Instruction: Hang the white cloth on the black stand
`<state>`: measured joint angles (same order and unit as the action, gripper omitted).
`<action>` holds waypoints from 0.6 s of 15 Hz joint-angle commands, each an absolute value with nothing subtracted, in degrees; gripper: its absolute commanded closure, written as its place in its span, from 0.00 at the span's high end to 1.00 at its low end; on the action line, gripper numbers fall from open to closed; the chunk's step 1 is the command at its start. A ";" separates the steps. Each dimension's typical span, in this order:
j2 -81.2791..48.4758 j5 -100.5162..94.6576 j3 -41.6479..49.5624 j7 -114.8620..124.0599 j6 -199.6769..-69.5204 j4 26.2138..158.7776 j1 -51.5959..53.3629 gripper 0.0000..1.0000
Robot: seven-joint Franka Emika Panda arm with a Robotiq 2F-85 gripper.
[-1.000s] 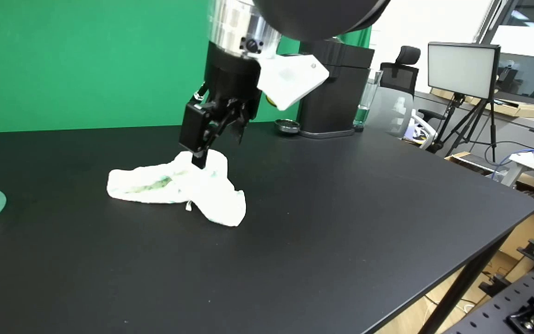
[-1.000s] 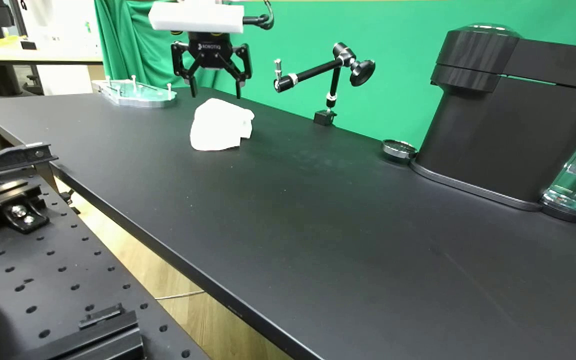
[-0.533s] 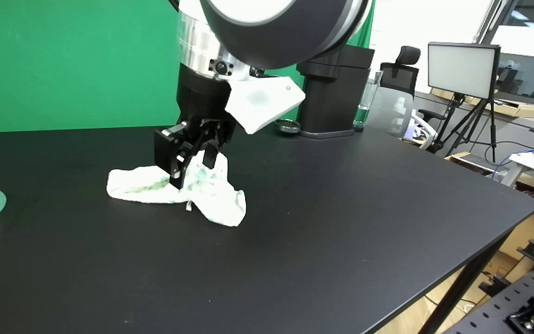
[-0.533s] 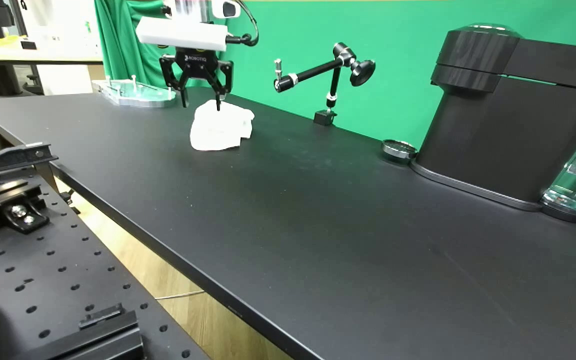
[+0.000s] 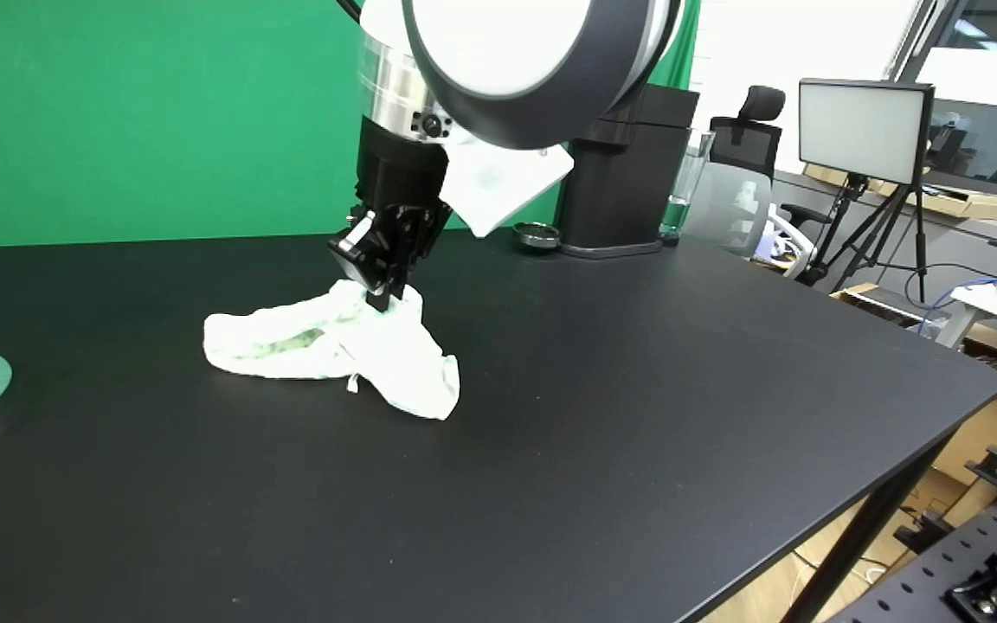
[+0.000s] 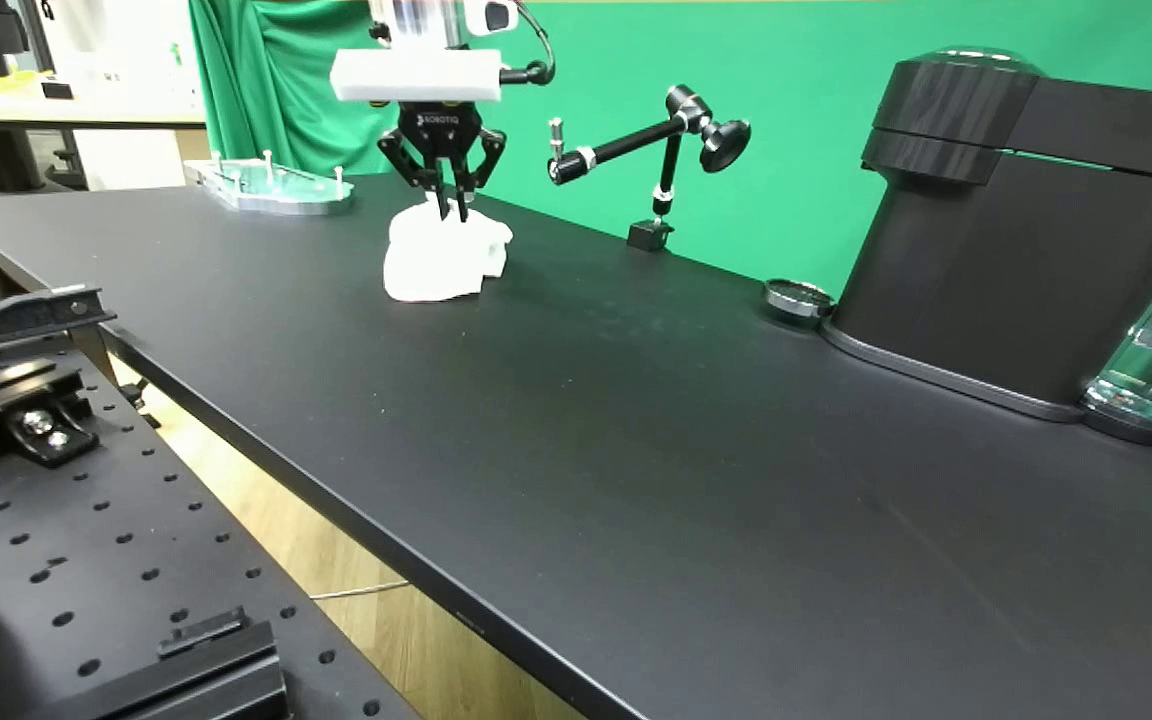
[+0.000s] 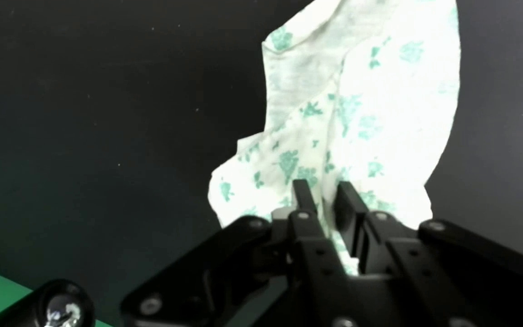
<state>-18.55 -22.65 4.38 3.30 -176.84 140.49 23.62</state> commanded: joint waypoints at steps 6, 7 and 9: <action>-19.63 -22.68 6.77 4.89 -176.70 139.02 28.04 0.00; -18.98 -23.42 8.15 5.21 -176.20 138.63 29.40 0.00; -17.21 -25.15 11.79 5.71 -174.74 137.06 32.87 0.00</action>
<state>-20.05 -22.59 6.98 3.31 -177.03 138.93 28.23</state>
